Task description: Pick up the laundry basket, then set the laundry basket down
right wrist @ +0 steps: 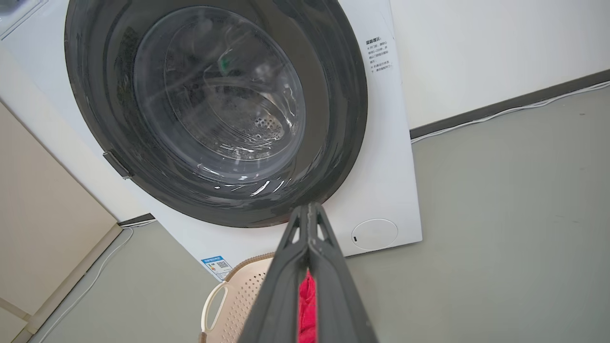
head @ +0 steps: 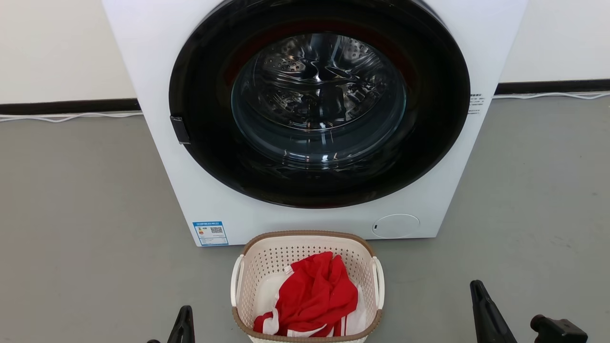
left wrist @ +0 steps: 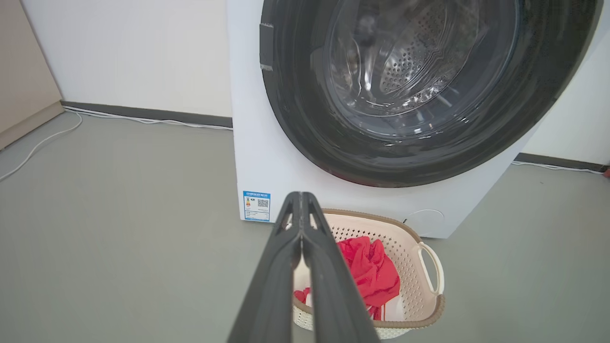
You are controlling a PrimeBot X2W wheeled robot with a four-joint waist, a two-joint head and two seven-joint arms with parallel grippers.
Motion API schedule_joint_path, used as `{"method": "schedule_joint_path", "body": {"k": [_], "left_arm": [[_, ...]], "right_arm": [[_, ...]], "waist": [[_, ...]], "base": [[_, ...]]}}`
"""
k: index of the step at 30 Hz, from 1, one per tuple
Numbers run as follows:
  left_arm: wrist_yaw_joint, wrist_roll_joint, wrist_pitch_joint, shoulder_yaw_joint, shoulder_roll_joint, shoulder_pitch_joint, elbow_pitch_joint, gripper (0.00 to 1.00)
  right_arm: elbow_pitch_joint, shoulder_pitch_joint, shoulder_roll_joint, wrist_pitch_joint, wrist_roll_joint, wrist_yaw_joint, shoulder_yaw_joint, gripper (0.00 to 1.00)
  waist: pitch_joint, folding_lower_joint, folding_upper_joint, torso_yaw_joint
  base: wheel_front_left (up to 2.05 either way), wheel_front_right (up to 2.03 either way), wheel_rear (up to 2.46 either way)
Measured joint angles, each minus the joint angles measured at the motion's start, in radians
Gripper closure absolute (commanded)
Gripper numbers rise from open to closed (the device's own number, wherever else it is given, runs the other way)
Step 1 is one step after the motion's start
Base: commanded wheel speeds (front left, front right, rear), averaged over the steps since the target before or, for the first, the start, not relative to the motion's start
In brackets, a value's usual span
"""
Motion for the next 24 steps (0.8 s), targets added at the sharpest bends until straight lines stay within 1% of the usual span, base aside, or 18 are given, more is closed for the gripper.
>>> {"method": "schedule_joint_path", "body": {"k": [4, 5, 24], "left_arm": [[-0.007, -0.032, 0.012, 0.002, 0.001, -0.002, 0.007, 1.0], [-0.011, -0.063, 0.017, 0.002, 0.002, -0.003, 0.012, 1.0], [-0.051, -0.295, 0.06, 0.023, 0.007, -0.047, 0.041, 1.0]], "right_arm": [[0.0, -0.001, 0.0, 0.007, 0.035, 0.0, -0.001, 1.0], [0.001, -0.002, 0.0, 0.011, 0.058, 0.0, -0.002, 1.0], [0.006, -0.026, -0.001, 0.063, 0.266, 0.0, -0.023, 1.0]], "waist": [[0.001, -0.0001, 0.0, -0.001], [0.002, 0.0, 0.0, -0.001], [0.007, -0.0002, 0.0, -0.005]], "base": [[0.0, 0.0, 0.0], [0.0, 0.0, 0.0], [0.0, 0.0, 0.0]]}}
